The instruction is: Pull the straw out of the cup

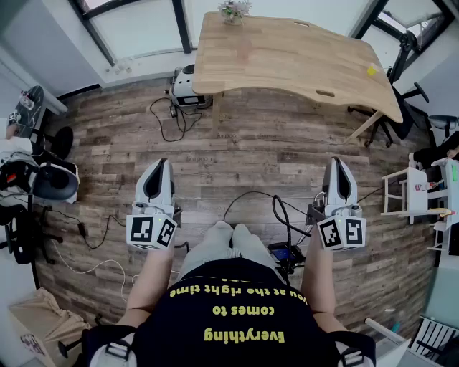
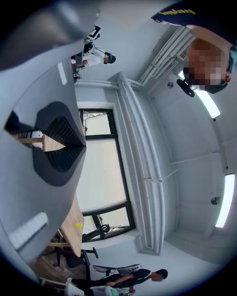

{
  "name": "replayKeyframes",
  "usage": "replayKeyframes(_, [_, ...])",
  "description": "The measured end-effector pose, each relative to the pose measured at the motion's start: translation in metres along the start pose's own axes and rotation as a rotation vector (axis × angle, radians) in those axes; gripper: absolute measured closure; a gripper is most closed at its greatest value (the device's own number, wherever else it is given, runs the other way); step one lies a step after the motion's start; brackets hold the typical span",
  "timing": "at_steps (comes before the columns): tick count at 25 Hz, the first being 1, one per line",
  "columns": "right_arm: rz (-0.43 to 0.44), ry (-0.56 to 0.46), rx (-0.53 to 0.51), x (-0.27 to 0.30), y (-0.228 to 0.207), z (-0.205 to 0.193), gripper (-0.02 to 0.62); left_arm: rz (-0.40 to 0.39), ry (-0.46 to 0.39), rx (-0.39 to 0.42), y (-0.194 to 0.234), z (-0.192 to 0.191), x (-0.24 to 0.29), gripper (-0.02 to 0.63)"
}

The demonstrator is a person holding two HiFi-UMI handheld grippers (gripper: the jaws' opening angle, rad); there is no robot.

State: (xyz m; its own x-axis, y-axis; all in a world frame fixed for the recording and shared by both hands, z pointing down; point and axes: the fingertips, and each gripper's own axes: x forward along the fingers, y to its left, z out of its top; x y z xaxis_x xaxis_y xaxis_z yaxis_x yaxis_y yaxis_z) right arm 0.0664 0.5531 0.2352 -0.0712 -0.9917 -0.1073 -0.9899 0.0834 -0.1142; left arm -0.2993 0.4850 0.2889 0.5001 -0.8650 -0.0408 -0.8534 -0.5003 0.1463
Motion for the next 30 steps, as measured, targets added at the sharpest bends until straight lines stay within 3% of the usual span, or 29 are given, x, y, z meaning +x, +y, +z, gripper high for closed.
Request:
replayKeyframes(15, [0.029,0.018,0.01,0.015,-0.008,-0.004,0.591,0.0,0.017,0.022,-0.011,-0.005,0.018,0.606])
replayKeyframes(23, [0.072,0.012,0.057,0.027,-0.023,-0.009,0.591,0.014,0.024,0.037,-0.023,-0.008,0.036,0.606])
replayKeyframes(30, [0.118,0.008,0.028,0.051,-0.031,-0.01,0.591,0.046,0.023,0.052,-0.031,-0.009,0.06,0.606])
